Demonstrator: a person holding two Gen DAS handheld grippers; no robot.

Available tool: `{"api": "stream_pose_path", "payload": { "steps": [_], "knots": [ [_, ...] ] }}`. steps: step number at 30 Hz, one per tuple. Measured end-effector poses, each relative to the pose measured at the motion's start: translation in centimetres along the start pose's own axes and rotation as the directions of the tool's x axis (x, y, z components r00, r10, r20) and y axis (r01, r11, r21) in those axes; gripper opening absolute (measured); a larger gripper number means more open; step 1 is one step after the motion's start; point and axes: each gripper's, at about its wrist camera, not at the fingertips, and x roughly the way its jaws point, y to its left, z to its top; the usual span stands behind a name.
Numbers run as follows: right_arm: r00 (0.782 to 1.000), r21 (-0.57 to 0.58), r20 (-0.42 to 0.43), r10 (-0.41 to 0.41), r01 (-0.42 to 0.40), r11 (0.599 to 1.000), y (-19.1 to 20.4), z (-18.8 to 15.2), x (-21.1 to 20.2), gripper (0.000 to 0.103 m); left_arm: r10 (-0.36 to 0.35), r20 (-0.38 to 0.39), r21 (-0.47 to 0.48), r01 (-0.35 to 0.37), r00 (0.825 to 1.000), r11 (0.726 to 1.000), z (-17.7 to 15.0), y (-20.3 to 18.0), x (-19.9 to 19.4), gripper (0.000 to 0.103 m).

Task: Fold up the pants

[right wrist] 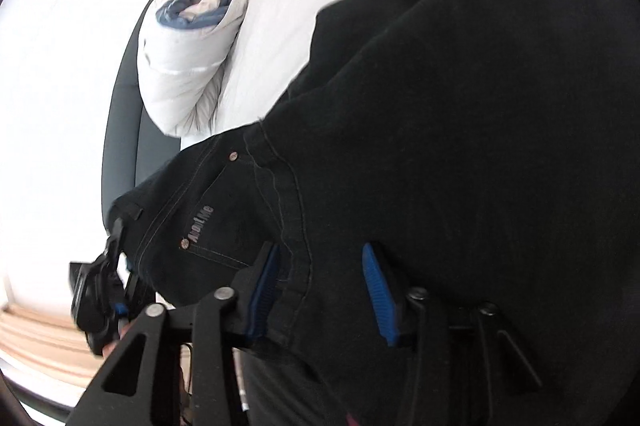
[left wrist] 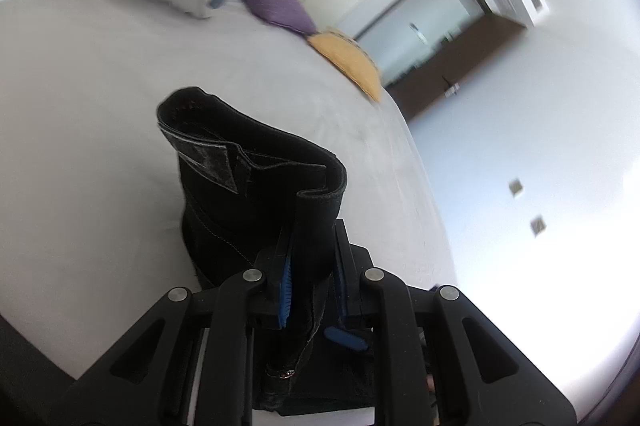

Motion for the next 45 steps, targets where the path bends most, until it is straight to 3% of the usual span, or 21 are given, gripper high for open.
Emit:
{"api": "stream_pose_path", "payload": {
  "steps": [2, 4, 9, 13, 17, 19, 22, 24, 26, 31, 37, 45],
  "knots": [
    [0.996, -0.042, 0.079, 0.039, -0.035, 0.998, 1.3, 0.5, -3.5, 0.088, -0.004, -0.061, 0.145, 0.013, 0.998, 0.989, -2.1, -4.6, 2.3, 0.015],
    [0.992, -0.080, 0.115, 0.061, -0.052, 0.995, 2.3, 1.2, -6.9, 0.093, 0.000, -0.132, 0.265, 0.035, 0.991, 0.964, -5.5, -8.2, 5.0, 0.015],
    [0.990, -0.129, 0.100, 0.095, -0.082, 0.988, 2.5, 1.1, -11.8, 0.099, 0.012, -0.288, 0.350, 0.094, 0.958, 0.932, -11.8, -11.9, 9.5, 0.015],
    [0.998, -0.140, 0.051, 0.021, -0.014, 0.990, 2.0, 0.2, -10.6, 0.099, 0.063, -0.319, 0.435, 0.087, 0.946, 0.896, -13.5, -13.7, 10.7, 0.015],
    [0.999, -0.067, 0.018, -0.034, 0.036, 0.997, 0.2, 0.2, -8.9, 0.099, 0.109, -0.277, 0.525, 0.055, 0.955, 0.849, -13.9, -14.8, 10.4, 0.015],
    [0.998, -0.056, 0.007, -0.070, 0.070, 0.996, -0.5, 0.0, -8.5, 0.094, 0.129, -0.263, 0.560, 0.043, 0.956, 0.827, -14.1, -15.3, 10.4, 0.015],
    [0.996, -0.076, 0.015, -0.093, 0.094, 0.993, -0.4, 0.5, -7.4, 0.076, 0.157, -0.248, 0.612, 0.029, 0.956, 0.790, -14.9, -16.2, 10.4, 0.015],
    [0.994, -0.094, 0.013, -0.106, 0.107, 0.990, -0.8, 0.5, -7.9, 0.057, 0.170, -0.240, 0.640, 0.025, 0.956, 0.768, -15.8, -17.1, 10.5, 0.015],
    [0.989, -0.109, 0.024, -0.145, 0.147, 0.983, -0.9, 0.8, -8.2, 0.026, 0.174, -0.237, 0.655, 0.025, 0.956, 0.755, -16.5, -17.5, 10.6, 0.015],
    [0.982, -0.154, 0.062, -0.177, 0.185, 0.971, -0.8, 0.4, -9.7, 0.019, 0.166, -0.245, 0.680, 0.047, 0.955, 0.732, -17.1, -18.5, 11.9, 0.015],
    [0.984, -0.141, 0.104, -0.146, 0.160, 0.977, -2.5, 0.4, -12.2, 0.019, 0.150, -0.263, 0.713, 0.087, 0.953, 0.696, -18.9, -20.0, 12.8, 0.015],
    [0.984, -0.067, 0.111, -0.139, 0.147, 0.987, -7.4, 0.3, -12.1, 0.019, 0.201, -0.326, 0.731, 0.112, 0.924, 0.673, -22.0, -19.1, 16.7, 0.015]
  ]
}}
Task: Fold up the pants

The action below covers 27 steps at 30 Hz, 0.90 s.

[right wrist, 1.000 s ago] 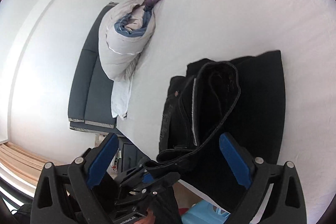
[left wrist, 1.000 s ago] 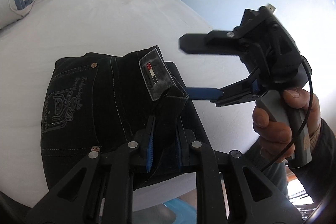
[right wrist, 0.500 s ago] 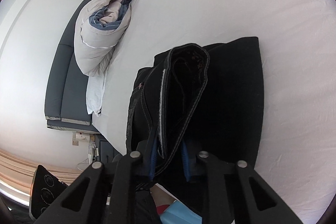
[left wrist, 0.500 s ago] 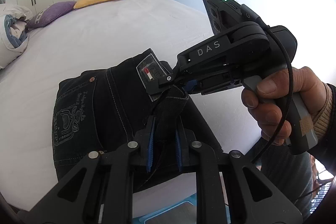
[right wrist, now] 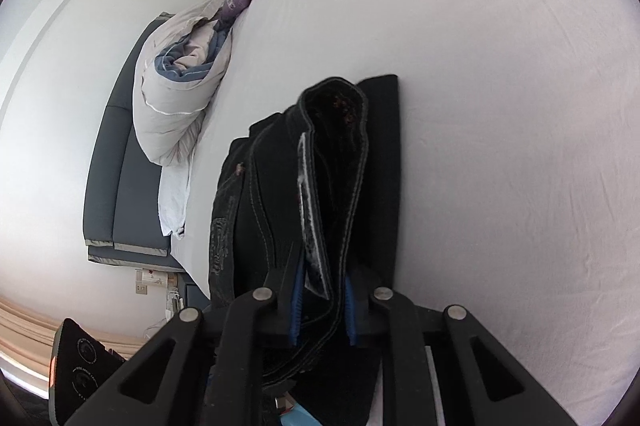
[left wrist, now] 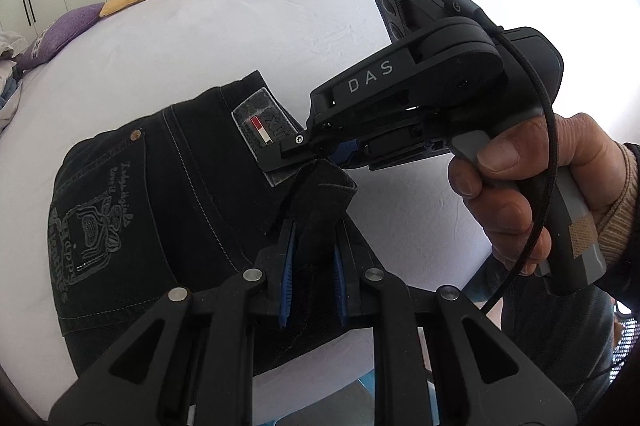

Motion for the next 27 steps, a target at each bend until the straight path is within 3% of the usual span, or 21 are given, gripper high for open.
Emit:
{"api": "stream_pose_path", "payload": {
  "steps": [5, 8, 12, 13, 15, 17, 20, 23, 25, 27],
  "knots": [
    [1.000, 0.027, 0.009, 0.018, -0.018, 0.999, -1.1, -0.7, 0.0, 0.020, 0.006, -0.017, 0.025, -0.005, 1.000, 1.000, -0.9, -0.2, 1.5, 0.016],
    [1.000, 0.002, -0.007, 0.012, -0.012, 1.000, -0.9, -0.8, 0.1, 0.025, -0.034, -0.035, 0.009, 0.034, 0.999, 0.999, -1.5, 0.2, 1.4, 0.020],
    [1.000, -0.004, -0.017, -0.006, 0.006, 1.000, -0.6, -0.7, -0.8, 0.034, -0.110, -0.065, -0.023, 0.109, 0.992, 0.994, -2.2, 1.5, -0.1, 0.034],
    [1.000, -0.006, -0.008, -0.014, 0.014, 1.000, -0.5, -0.8, -1.4, 0.041, -0.127, -0.068, -0.024, 0.126, 0.990, 0.992, -2.4, 1.7, -0.8, 0.049],
    [0.997, -0.024, 0.016, -0.078, 0.078, 0.997, -0.1, -1.0, -2.9, 0.066, -0.149, -0.049, -0.013, 0.148, 0.988, 0.989, -2.9, 2.3, -2.8, 0.065],
    [0.992, -0.047, 0.048, -0.113, 0.116, 0.992, 0.6, -1.1, -4.4, 0.067, -0.136, -0.009, -0.003, 0.136, 0.991, 0.991, -3.5, 3.5, -4.8, 0.065],
    [0.996, -0.079, 0.089, 0.031, -0.024, 0.997, 2.2, -1.4, -6.0, 0.067, -0.104, 0.034, -0.064, 0.106, 0.994, 0.992, -2.6, 6.9, -6.1, 0.065],
    [0.978, -0.113, 0.059, 0.203, -0.195, 0.974, 3.9, -2.2, -5.0, 0.067, -0.095, 0.082, -0.197, 0.110, 0.992, 0.974, -1.7, 11.8, -6.0, 0.065],
    [0.973, -0.129, 0.007, 0.229, -0.226, 0.966, 4.2, -3.0, -3.3, 0.067, -0.135, 0.124, -0.275, 0.165, 0.983, 0.947, -1.4, 14.6, -5.2, 0.065],
    [0.984, -0.099, -0.058, 0.168, -0.173, 0.980, 3.0, -3.8, -0.8, 0.066, -0.163, 0.109, -0.368, 0.192, 0.981, 0.910, -1.7, 17.4, -2.7, 0.065]
  ]
}}
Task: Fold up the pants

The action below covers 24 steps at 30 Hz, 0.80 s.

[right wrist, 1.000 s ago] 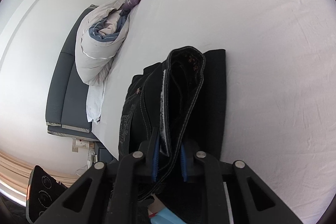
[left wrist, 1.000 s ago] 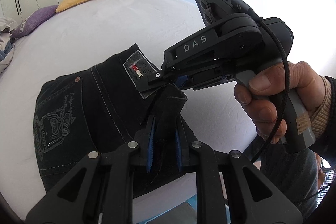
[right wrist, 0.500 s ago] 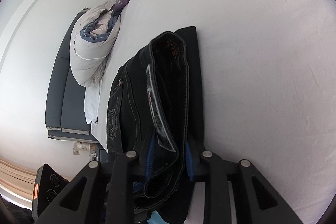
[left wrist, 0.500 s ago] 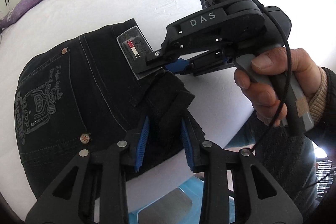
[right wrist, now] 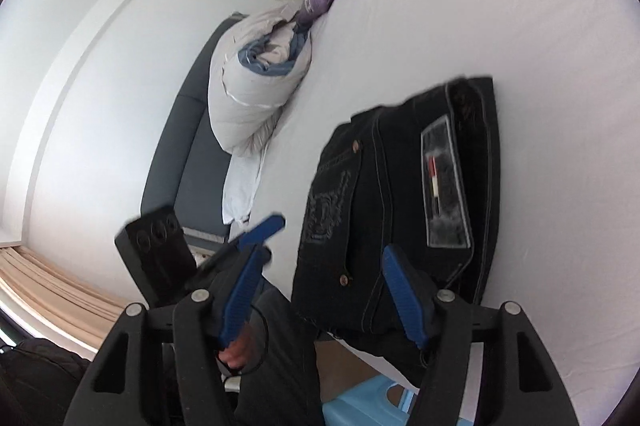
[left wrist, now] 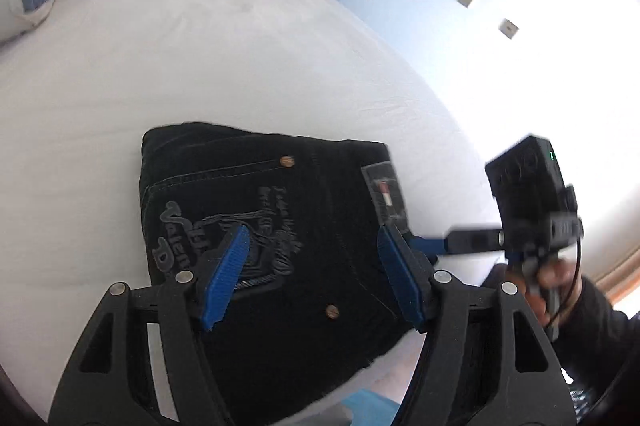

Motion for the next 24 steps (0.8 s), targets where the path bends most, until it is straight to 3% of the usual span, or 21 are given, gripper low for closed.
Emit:
{"api": "stream_pose_path", "payload": {
  "steps": [1, 3, 5, 8, 11, 14, 15, 17, 19, 22, 24],
  "knots": [
    [0.998, 0.018, -0.031, -0.047, 0.048, 0.999, -1.2, -0.6, 1.0, 0.063, -0.001, -0.026, -0.052, 0.000, 1.000, 0.999, -0.1, 1.9, 1.5, 0.065],
    [1.000, -0.004, 0.018, -0.022, 0.022, 1.000, -2.2, -1.5, 0.4, 0.051, -0.045, -0.051, -0.138, 0.038, 0.998, 0.990, -0.7, 4.8, 3.6, 0.065],
    [0.999, 0.018, 0.030, -0.015, 0.014, 1.000, -2.7, -2.1, -0.7, 0.050, -0.089, -0.030, -0.181, 0.082, 0.996, 0.980, -1.4, 6.0, 3.9, 0.065],
    [0.999, 0.004, 0.019, -0.046, 0.046, 0.999, -2.2, -2.7, -2.4, 0.052, -0.085, -0.024, -0.126, 0.082, 0.996, 0.989, -1.0, 5.0, 2.7, 0.065],
    [0.998, -0.030, 0.051, -0.045, 0.047, 0.998, -0.8, -1.8, -4.0, 0.061, -0.081, 0.020, -0.090, 0.082, 0.997, 0.993, 0.1, 4.4, 1.2, 0.065],
    [0.994, -0.090, 0.097, 0.059, -0.050, 0.995, 1.4, 0.5, -4.2, 0.066, -0.092, 0.057, -0.111, 0.098, 0.994, 0.989, 2.3, 4.1, -0.3, 0.065],
    [0.992, -0.105, 0.103, 0.076, -0.065, 0.992, 2.0, 1.5, -3.7, 0.072, -0.087, 0.065, -0.124, 0.095, 0.994, 0.988, 3.1, 4.8, -0.5, 0.065],
    [0.991, -0.116, 0.085, 0.104, -0.094, 0.989, 2.7, 3.6, -2.1, 0.074, -0.117, 0.054, -0.163, 0.125, 0.992, 0.979, 4.5, 6.4, 0.5, 0.065],
    [0.992, -0.101, 0.047, 0.119, -0.114, 0.988, 1.8, 5.4, -0.2, 0.077, -0.120, 0.022, -0.208, 0.122, 0.993, 0.970, 4.8, 8.1, 2.5, 0.065],
    [1.000, 0.019, -0.012, 0.022, -0.022, 1.000, -1.5, 6.2, 2.4, 0.074, -0.146, 0.035, -0.195, 0.150, 0.989, 0.969, 3.6, 8.4, 2.6, 0.065],
    [0.997, 0.033, 0.004, 0.079, -0.079, 0.996, -2.1, 5.1, 1.9, 0.070, -0.168, 0.051, -0.150, 0.174, 0.984, 0.973, 2.0, 7.5, 1.0, 0.065]
  ]
}}
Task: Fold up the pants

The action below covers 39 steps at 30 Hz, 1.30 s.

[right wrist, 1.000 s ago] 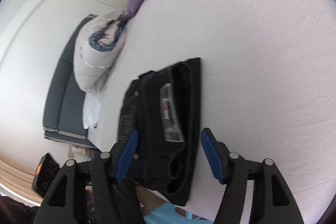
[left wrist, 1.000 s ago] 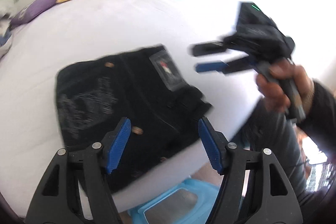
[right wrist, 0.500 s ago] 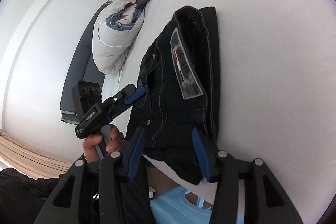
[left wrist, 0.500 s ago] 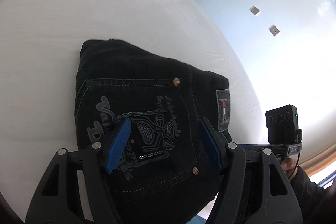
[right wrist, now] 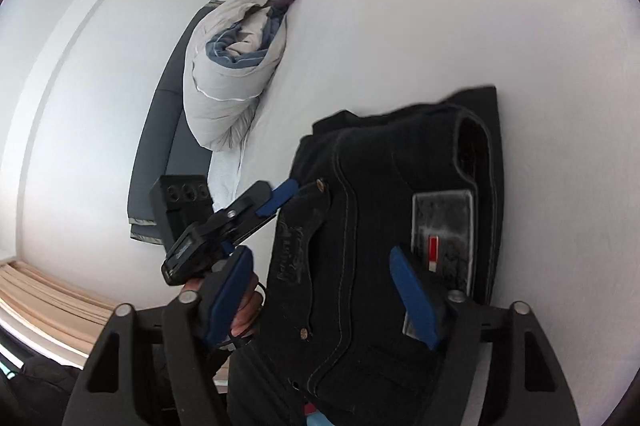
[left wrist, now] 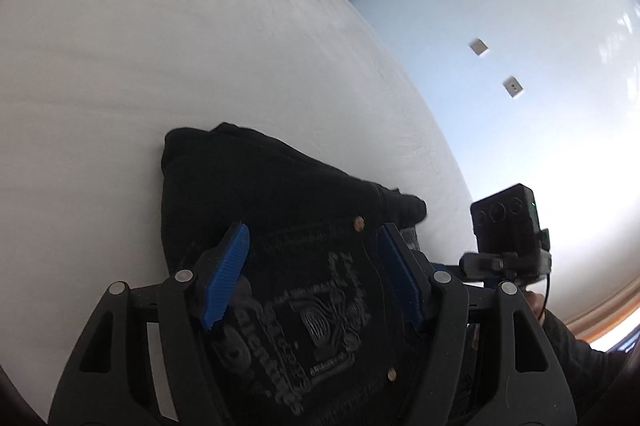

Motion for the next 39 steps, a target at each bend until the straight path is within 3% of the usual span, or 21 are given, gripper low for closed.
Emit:
{"api": "stream_pose_path", "payload": {
  "steps": [4, 8, 11, 13, 17, 18, 19, 21, 25, 26, 28, 31, 32, 33, 34, 37, 39],
  "knots": [
    [1.000, 0.005, -0.014, 0.027, -0.027, 1.000, -0.5, -3.4, -1.3, 0.074, -0.071, -0.049, 0.043, 0.074, 0.996, 0.996, -5.5, -1.6, -1.7, 0.065],
    [0.999, 0.028, 0.001, 0.034, -0.034, 0.999, -0.1, -6.2, -3.3, 0.075, -0.037, -0.088, 0.138, 0.049, 0.995, 0.989, -10.6, -3.9, -3.1, 0.066],
    [1.000, -0.015, -0.007, 0.006, -0.006, 1.000, 1.2, -7.7, -4.9, 0.076, -0.054, -0.139, 0.153, 0.075, 0.989, 0.985, -12.5, -5.2, -4.2, 0.066],
    [0.999, -0.042, 0.032, -0.016, 0.017, 0.999, 2.0, -7.9, -6.3, 0.076, -0.046, -0.157, 0.175, 0.074, 0.987, 0.982, -13.1, -5.3, -5.5, 0.066],
    [0.983, -0.018, 0.159, -0.087, 0.091, 0.996, 1.7, -5.9, -8.9, 0.083, 0.002, -0.076, 0.121, 0.007, 0.997, 0.993, -10.5, -3.2, -8.1, 0.069],
    [0.978, -0.007, 0.163, -0.127, 0.130, 0.991, 1.4, -5.2, -8.8, 0.084, 0.047, -0.056, 0.093, -0.042, 0.997, 0.995, -9.2, -1.9, -8.4, 0.083],
    [0.974, -0.002, 0.151, -0.166, 0.169, 0.986, 1.0, -4.4, -8.3, 0.084, 0.088, -0.047, 0.065, -0.085, 0.995, 0.994, -7.7, -0.7, -8.6, 0.087],
    [0.966, 0.015, 0.105, -0.234, 0.234, 0.972, -0.1, -3.2, -6.8, 0.084, 0.131, -0.037, -0.002, -0.131, 0.991, 0.991, -6.2, 1.4, -7.7, 0.087],
    [0.963, 0.030, 0.056, -0.263, 0.262, 0.965, -1.2, -2.1, -4.3, 0.084, 0.111, -0.155, -0.121, -0.130, 0.982, 0.984, -4.1, 4.3, -3.5, 0.087],
    [0.966, 0.024, 0.053, -0.253, 0.252, 0.967, -1.0, -2.0, -3.9, 0.084, 0.085, -0.182, -0.130, -0.109, 0.980, 0.986, -3.8, 4.3, -2.6, 0.087],
    [0.968, 0.017, 0.036, -0.246, 0.246, 0.969, -1.0, -1.7, -2.8, 0.084, 0.100, -0.221, -0.122, -0.129, 0.970, 0.984, -3.4, 4.3, -1.1, 0.087],
    [0.974, 0.022, 0.021, -0.227, 0.227, 0.974, -1.3, -1.3, -1.7, 0.080, 0.114, -0.241, -0.074, -0.136, 0.964, 0.988, -2.4, 3.6, 0.2, 0.081],
    [0.976, 0.034, 0.022, -0.218, 0.217, 0.976, -1.3, -1.1, -1.4, 0.078, 0.118, -0.252, -0.062, -0.138, 0.960, 0.988, -2.1, 3.4, 0.1, 0.072],
    [0.978, 0.046, 0.022, -0.206, 0.205, 0.978, -1.4, -0.9, -1.1, 0.074, 0.115, -0.267, -0.056, -0.135, 0.957, 0.989, -2.0, 3.4, 0.2, 0.051],
    [0.979, 0.053, 0.016, -0.202, 0.201, 0.978, -1.5, -0.7, -0.9, 0.071, 0.109, -0.283, -0.066, -0.133, 0.953, 0.989, -1.9, 3.4, 0.0, 0.048],
    [0.958, 0.012, -0.012, -0.288, 0.288, 0.958, -1.1, -0.6, -0.3, 0.039, 0.137, -0.293, -0.056, -0.160, 0.946, 0.986, -1.7, 3.4, -1.2, 0.041],
    [0.951, 0.002, -0.003, -0.308, 0.308, 0.951, -0.9, -0.7, -0.7, 0.031, 0.151, -0.276, -0.042, -0.169, 0.949, 0.985, -1.7, 2.8, -1.8, 0.036]
  ]
}}
